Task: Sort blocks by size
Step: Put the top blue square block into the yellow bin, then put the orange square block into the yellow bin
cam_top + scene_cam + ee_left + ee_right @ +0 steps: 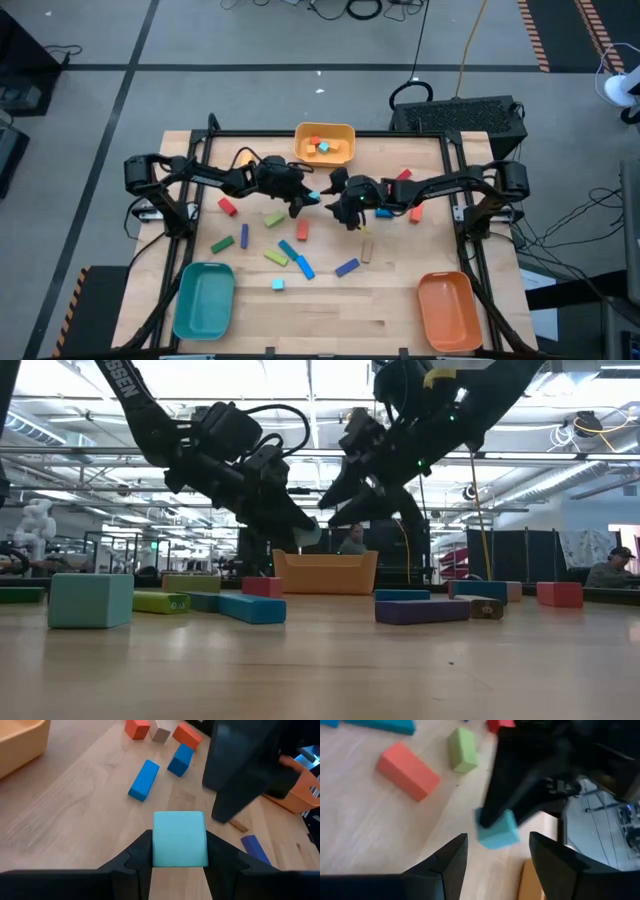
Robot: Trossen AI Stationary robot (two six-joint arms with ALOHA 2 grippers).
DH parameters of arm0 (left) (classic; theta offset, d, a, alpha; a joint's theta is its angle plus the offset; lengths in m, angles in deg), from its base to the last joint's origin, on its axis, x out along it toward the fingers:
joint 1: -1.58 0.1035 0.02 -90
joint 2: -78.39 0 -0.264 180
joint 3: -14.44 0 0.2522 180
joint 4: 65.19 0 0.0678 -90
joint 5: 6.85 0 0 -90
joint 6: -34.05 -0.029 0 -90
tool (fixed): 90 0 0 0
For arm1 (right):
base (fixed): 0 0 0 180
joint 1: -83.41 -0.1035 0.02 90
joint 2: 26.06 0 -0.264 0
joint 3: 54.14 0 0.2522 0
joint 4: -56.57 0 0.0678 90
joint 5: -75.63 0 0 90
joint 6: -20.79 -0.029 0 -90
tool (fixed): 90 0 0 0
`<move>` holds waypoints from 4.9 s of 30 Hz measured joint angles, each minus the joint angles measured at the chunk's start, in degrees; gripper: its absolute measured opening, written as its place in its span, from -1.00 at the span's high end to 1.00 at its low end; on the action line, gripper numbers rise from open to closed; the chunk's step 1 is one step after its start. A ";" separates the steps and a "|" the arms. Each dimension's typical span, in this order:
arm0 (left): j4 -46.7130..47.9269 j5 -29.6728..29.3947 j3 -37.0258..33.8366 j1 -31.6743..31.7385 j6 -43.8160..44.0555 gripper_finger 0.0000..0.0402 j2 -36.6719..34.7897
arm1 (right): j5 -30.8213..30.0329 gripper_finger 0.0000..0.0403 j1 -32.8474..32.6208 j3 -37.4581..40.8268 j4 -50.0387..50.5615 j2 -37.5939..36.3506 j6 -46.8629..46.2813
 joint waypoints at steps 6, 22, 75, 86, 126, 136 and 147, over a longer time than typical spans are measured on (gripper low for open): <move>-1.41 0.26 0.00 -0.04 0.00 0.32 0.00 | -0.48 -0.18 0.03 -0.04 -6.62 2.92 1.12; -1.83 1.29 0.00 -0.07 0.02 0.32 0.00 | -0.60 0.02 0.16 -0.04 -10.26 6.58 6.14; -11.99 -3.91 0.02 7.50 -0.50 -0.07 -5.14 | 2.11 0.38 23.26 -13.67 4.94 7.61 -36.48; -11.57 -5.22 0.02 6.91 -1.41 0.17 -5.11 | 5.77 0.38 25.21 -29.48 20.56 21.40 -39.66; 9.32 -9.74 3.58 3.51 -10.88 0.18 -5.07 | 5.68 -0.02 25.16 -31.10 68.16 4.08 -39.36; 12.76 -9.93 3.56 3.41 -12.57 0.18 -5.07 | 5.67 -0.02 26.04 -19.39 70.15 0.34 -46.28; 12.31 -11.61 3.56 3.41 -12.50 0.18 -5.07 | 5.85 -0.02 25.97 -9.16 61.60 0.39 -47.96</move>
